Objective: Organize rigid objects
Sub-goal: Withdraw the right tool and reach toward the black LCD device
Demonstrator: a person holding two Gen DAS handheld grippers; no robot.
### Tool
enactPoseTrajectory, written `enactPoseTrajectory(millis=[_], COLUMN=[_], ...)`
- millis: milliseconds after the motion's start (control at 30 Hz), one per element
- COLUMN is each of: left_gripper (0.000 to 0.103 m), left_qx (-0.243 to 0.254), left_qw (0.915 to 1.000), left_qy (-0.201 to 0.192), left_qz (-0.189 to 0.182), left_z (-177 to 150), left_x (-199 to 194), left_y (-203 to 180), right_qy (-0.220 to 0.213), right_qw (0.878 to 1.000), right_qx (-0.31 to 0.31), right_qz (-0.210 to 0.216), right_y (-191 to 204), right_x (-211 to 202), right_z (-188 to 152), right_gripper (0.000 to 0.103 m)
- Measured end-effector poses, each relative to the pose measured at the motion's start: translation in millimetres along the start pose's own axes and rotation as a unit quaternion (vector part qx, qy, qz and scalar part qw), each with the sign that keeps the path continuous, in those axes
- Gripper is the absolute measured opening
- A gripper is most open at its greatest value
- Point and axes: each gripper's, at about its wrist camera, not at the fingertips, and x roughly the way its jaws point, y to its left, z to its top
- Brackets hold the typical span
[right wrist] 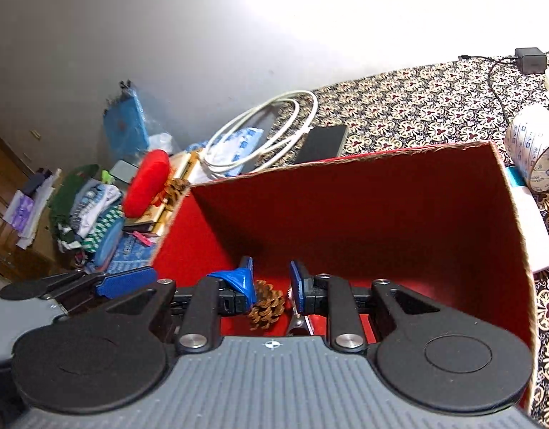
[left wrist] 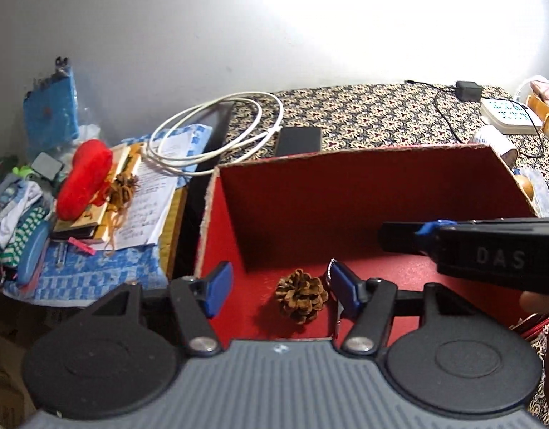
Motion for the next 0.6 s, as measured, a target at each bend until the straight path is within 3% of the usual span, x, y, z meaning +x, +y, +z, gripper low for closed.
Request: enactPoseTrajectory(millis=[333, 600], left_gripper=[0.072, 0.078], left_qx=[-0.024, -0.042], left_qw=[0.9988, 0.9974], left_qy=[-0.008, 0.001], left_qz=[0.042, 0.058], left_z=[-14, -31], left_x=[-37, -57], left_y=[-16, -39], right_qy=[-0.041, -0.045], right_qw=[0.999, 0.998], right_qx=[-0.011, -0.025], right_qz=[0.023, 0.046], right_y=[0, -7], right_x=[-43, -71], right_z=[-18, -32], right_gripper=[0.010, 0.011])
